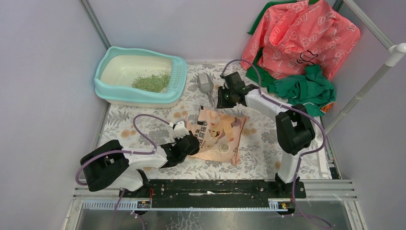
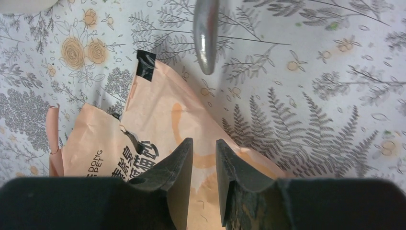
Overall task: Fill the litter box with clean litter
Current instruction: Adjust the cat litter bag at the center of the board.
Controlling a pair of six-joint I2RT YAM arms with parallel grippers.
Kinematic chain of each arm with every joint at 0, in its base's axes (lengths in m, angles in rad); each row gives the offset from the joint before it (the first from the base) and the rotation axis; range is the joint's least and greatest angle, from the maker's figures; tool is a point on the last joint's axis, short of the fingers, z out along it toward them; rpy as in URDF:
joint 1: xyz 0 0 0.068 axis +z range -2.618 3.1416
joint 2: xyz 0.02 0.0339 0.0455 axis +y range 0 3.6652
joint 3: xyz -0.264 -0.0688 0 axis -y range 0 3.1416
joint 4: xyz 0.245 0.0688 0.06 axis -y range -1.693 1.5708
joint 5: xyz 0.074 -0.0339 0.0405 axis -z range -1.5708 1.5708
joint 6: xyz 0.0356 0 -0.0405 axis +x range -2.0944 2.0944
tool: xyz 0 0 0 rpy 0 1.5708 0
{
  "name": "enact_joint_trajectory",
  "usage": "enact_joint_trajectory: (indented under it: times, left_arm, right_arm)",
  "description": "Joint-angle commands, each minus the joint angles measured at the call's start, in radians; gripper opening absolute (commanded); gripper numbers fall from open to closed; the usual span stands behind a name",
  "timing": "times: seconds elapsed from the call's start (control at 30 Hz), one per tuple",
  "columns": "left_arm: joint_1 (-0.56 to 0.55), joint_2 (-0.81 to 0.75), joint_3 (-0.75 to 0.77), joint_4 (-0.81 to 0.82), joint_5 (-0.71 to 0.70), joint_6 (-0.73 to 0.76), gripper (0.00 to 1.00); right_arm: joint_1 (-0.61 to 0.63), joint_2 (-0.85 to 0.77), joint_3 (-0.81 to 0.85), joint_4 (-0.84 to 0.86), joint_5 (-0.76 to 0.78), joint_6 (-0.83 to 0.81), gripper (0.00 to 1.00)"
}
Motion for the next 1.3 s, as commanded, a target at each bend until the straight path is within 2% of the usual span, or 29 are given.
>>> enact_joint_trajectory:
  times: [0.0,0.33,0.63,0.87,1.0,1.27]
  left_arm:
    - [0.005,0.007,-0.037,0.0,-0.002,-0.025,0.36]
    - [0.005,-0.056,-0.074,-0.023,0.001,-0.034,0.36]
    - [0.003,-0.182,-0.091,-0.075,0.022,-0.034,0.36]
    - [0.003,-0.204,-0.089,-0.091,0.015,-0.028,0.37]
    - [0.003,-0.2,-0.088,-0.088,0.016,-0.025,0.37]
    - [0.003,-0.205,-0.079,-0.088,0.026,-0.019,0.37]
  right_arm:
    - [0.047,0.046,0.077,0.01,0.006,-0.046,0.31]
    - [0.085,0.206,0.171,0.003,0.034,-0.054,0.31]
    - [0.143,0.288,0.197,-0.005,0.026,-0.072,0.3]
    - [0.164,0.283,0.236,-0.037,0.005,-0.098,0.29]
    - [0.172,0.195,0.168,0.027,-0.01,-0.093,0.32]
    - [0.219,0.167,0.134,-0.015,-0.007,-0.122,0.3]
